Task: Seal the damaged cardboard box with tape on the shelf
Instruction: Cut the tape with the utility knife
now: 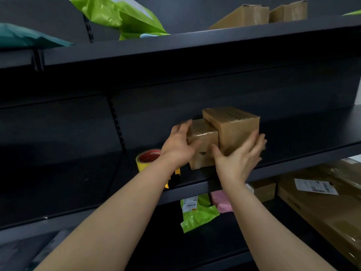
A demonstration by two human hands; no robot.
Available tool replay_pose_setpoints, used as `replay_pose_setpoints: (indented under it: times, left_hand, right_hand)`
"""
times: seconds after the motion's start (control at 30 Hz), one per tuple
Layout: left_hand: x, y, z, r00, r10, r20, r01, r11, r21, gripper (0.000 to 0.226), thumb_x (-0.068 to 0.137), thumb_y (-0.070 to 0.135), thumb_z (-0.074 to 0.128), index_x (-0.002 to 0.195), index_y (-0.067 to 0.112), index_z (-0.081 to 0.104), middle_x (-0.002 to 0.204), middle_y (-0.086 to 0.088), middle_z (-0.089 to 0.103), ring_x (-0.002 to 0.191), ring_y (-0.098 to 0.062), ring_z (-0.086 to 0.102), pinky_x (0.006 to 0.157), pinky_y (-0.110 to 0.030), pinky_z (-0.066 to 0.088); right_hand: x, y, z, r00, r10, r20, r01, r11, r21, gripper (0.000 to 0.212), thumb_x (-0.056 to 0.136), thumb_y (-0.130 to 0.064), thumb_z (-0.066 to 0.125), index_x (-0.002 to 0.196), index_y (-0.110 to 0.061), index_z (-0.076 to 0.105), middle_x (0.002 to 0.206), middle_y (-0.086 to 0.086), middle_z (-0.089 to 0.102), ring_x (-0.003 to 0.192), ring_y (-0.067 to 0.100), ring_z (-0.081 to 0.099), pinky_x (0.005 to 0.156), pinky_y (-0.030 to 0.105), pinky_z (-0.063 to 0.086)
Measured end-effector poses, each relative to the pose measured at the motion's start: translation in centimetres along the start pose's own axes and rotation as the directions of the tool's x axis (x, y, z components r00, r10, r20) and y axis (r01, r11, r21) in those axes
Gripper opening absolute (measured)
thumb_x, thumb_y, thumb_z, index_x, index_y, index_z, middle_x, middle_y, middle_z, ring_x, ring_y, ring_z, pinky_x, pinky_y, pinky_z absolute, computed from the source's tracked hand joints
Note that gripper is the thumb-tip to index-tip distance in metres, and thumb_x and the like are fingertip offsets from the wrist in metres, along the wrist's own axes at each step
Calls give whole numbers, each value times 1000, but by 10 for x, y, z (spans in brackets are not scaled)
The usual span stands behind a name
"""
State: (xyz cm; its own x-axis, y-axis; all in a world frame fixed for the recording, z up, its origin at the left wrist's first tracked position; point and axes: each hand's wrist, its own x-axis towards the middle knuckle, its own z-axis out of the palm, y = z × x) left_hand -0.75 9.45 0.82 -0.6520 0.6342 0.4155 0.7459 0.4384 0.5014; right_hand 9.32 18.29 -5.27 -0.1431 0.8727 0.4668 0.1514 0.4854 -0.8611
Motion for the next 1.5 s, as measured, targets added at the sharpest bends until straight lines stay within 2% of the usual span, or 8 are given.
replay_pose_setpoints:
  times: [0.13, 0.4, 0.57, 0.93, 1.03, 1.17, 1.4, 1.5]
  left_hand:
    - [-13, -19, -16, 972, -139, -190, 127, 989, -73, 46, 100, 31, 51, 145, 24, 40, 145, -3, 39, 119, -22, 54, 90, -31, 44]
    - [-57, -117, -104, 920, -283, -272, 294, 956, 0, 34, 101, 15, 44, 134, 16, 52, 136, -8, 51, 117, -25, 55, 85, -29, 45]
    - [-114, -199, -172, 877, -405, -258, 431, 901, 54, 34, 98, 14, 48, 131, 15, 55, 128, -9, 60, 111, -27, 60, 79, -31, 48]
    - [-237, -361, -332, 756, -581, -302, 641, 750, 164, 23, 95, 9, 48, 117, 9, 51, 107, -12, 59, 85, -25, 54, 67, -34, 43]
    - [-255, -387, -356, 694, -619, -368, 698, 704, 132, 22, 93, 14, 49, 114, 8, 46, 114, -14, 54, 101, -33, 56, 75, -38, 45]
    - [-259, -419, -381, 592, -638, -492, 746, 665, 35, 48, 89, 14, 53, 135, 9, 38, 135, -13, 42, 121, -35, 48, 92, -44, 43]
    - [-242, -459, -408, 431, -642, -634, 673, 697, -247, 60, 96, 46, 47, 143, 11, 35, 146, -10, 39, 128, -33, 44, 100, -48, 39]
    - [-231, -476, -424, 379, -740, -555, 573, 659, -487, 60, 94, 53, 36, 131, 7, 48, 130, -13, 54, 110, -32, 54, 84, -42, 44]
  right_hand:
    - [-34, -37, 19, 970, -244, -17, 244, 966, 85, 79, 81, -18, 71, 147, -16, 29, 160, 10, 14, 150, 26, 1, 120, 51, 10]
    - [-111, -105, 73, 924, -372, 89, 313, 869, 382, 44, 78, 5, 59, 114, -20, 61, 132, 1, 51, 125, 21, 47, 103, 43, 42]
    - [-187, -151, 123, 851, -406, 333, 261, 877, 403, 33, 83, 1, 56, 101, -26, 63, 112, -6, 57, 112, 18, 53, 91, 22, 36]
    - [-365, -263, 239, 651, -435, 622, 138, 874, 466, 29, 90, -4, 52, 95, -30, 63, 110, -9, 55, 110, 15, 53, 77, 24, 38]
    - [-395, -280, 269, 556, -421, 716, 131, 896, 425, 26, 90, -9, 53, 94, -33, 61, 117, -7, 57, 112, 15, 53, 81, 26, 43]
    - [-416, -294, 301, 424, -353, 834, 96, 933, 346, 23, 92, -17, 54, 97, -39, 58, 116, -11, 57, 104, 12, 56, 87, 32, 50]
    - [-421, -329, 348, 452, -277, 848, -17, 948, 319, 34, 95, -17, 55, 126, -30, 52, 129, -3, 56, 110, 17, 57, 78, 27, 46]
    - [-427, -333, 362, 476, -313, 822, -26, 929, 369, 43, 96, -20, 56, 136, -25, 44, 137, 3, 50, 121, 21, 52, 83, 26, 41]
